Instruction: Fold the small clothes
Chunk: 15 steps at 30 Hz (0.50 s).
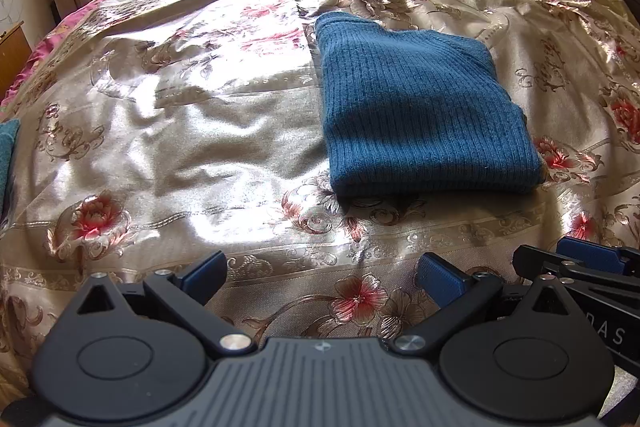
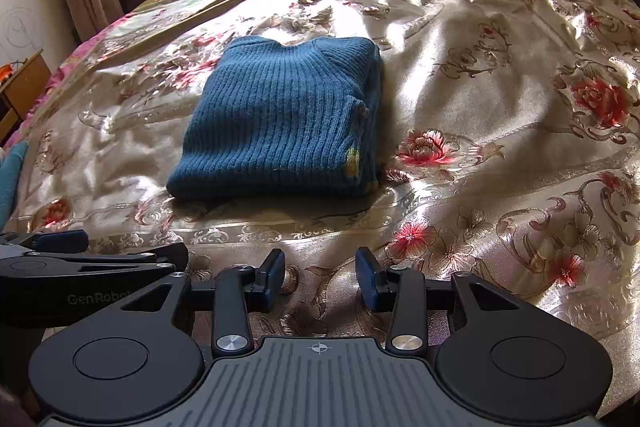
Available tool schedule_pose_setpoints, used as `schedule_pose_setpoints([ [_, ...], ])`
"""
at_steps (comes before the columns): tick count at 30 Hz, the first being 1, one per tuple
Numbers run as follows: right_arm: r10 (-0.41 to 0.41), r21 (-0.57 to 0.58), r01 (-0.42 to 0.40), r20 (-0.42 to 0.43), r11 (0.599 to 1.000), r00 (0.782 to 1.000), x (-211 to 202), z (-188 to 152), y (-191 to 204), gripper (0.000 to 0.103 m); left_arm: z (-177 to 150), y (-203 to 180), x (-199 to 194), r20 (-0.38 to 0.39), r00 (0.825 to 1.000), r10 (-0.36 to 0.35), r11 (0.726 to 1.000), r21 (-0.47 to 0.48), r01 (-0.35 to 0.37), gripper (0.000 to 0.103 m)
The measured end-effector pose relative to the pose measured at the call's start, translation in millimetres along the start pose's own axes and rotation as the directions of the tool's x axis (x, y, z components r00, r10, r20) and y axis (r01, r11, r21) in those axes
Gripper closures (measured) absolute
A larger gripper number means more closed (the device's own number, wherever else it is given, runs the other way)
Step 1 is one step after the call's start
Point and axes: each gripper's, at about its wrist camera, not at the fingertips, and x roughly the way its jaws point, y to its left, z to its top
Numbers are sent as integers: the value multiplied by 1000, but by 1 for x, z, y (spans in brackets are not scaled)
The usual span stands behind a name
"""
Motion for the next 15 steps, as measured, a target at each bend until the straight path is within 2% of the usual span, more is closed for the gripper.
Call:
schedule_pose_setpoints([
  [15, 1, -1, -1, -1, 1000, 1000, 0, 0, 0, 64, 0, -2, -2, 4, 1000, 15, 1000, 13, -15, 0],
])
